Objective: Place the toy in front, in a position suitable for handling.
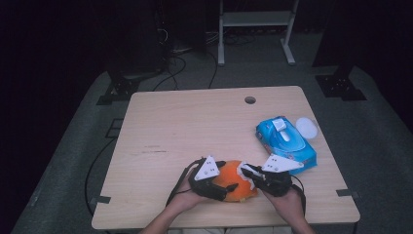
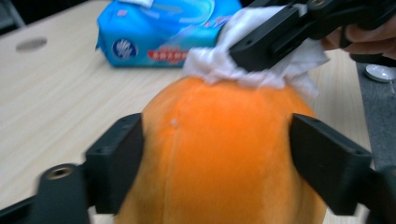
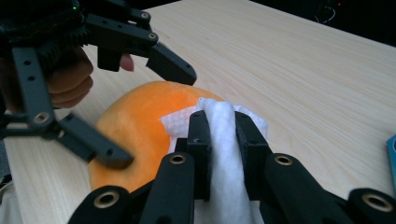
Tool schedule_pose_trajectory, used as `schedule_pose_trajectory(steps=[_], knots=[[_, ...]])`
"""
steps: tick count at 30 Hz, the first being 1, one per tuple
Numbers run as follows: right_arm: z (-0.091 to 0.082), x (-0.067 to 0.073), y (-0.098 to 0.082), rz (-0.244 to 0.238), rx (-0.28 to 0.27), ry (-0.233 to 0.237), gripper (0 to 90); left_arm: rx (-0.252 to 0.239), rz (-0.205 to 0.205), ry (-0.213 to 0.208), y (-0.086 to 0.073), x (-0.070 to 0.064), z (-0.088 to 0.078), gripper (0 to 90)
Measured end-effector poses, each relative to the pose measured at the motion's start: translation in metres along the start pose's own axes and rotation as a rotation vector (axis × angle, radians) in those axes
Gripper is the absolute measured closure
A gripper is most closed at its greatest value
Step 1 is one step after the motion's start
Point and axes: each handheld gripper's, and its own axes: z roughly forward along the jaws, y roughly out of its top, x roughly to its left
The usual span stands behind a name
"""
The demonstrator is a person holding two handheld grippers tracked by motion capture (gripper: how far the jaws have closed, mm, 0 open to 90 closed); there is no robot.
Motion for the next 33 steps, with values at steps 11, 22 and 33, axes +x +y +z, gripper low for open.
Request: schedule_pose_trajectory(steps=[11, 22, 33], knots=[[-0.005, -0.003, -0.005, 0.037, 0.007, -0.010, 78.1, 0.010, -0.114, 0.017, -0.011, 0.024, -0.008, 24.3], [0.000, -0.012, -0.014, 0.053, 0.060, -0.036, 78.1, 0.000, -0.132, 0.007, -0.013, 0.025, -0.008, 24.2], [0.000, -0.004, 0.002, 0.026, 0.006, -0.022, 78.0, -0.002, -0.085, -0.046, -0.009, 0.009, 0.000, 22.0]])
